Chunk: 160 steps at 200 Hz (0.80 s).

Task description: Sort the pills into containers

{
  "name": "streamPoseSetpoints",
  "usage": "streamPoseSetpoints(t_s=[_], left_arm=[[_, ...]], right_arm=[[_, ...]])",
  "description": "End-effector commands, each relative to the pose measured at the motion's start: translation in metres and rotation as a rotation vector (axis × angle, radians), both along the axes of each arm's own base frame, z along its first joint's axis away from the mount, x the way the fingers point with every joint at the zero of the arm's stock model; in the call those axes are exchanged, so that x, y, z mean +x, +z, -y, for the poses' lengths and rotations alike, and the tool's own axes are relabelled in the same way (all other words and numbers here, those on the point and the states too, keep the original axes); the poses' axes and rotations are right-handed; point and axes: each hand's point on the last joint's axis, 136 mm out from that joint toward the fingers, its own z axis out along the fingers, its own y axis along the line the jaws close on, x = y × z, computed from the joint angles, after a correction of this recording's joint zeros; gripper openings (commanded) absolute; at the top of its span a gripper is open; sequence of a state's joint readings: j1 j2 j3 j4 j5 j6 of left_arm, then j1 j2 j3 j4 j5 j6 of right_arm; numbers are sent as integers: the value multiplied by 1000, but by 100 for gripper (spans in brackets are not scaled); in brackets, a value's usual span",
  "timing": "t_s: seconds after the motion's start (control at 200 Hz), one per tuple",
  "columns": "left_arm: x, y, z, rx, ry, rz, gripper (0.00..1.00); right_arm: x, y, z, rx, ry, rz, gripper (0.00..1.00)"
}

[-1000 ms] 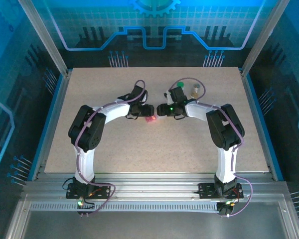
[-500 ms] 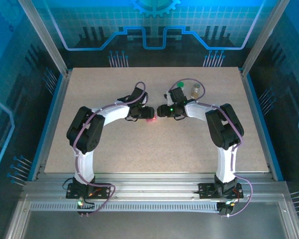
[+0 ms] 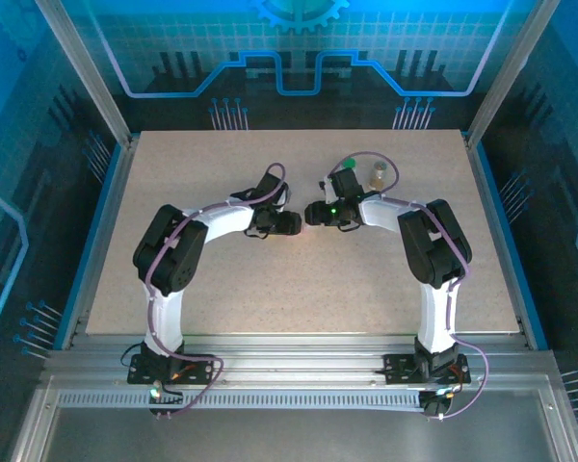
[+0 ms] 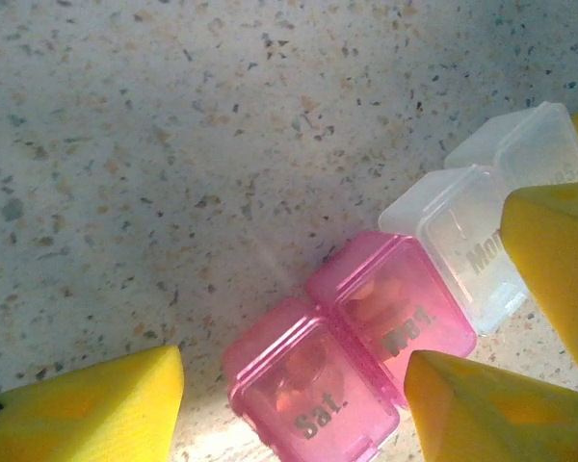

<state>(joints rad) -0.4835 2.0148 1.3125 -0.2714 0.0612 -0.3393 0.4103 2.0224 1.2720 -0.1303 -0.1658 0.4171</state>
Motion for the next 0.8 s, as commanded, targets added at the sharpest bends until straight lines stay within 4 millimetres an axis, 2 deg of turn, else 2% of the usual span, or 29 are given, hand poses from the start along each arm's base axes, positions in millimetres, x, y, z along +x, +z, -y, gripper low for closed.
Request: streamPoseSetpoints(t_s=[0.0, 0.13, 0.3, 0.465, 0.795], left_arm=[[-14, -43, -8, 72, -15, -96, 64], [-21, -66, -15, 103, 2, -140, 61], [-14, -65, -24, 97, 21, -142, 58], [-3, -36, -5, -22, -37, -97, 55], [25, 6, -11, -39, 51, 10, 60]], right_arm=[[1, -14, 4, -6, -10, -41, 59], [0, -20, 4, -14, -3, -60, 59], [3, -21, 4, -38, 14, -66, 59], [12, -11, 0, -38, 39, -36, 60], [23, -6, 2, -78, 36, -29, 60]])
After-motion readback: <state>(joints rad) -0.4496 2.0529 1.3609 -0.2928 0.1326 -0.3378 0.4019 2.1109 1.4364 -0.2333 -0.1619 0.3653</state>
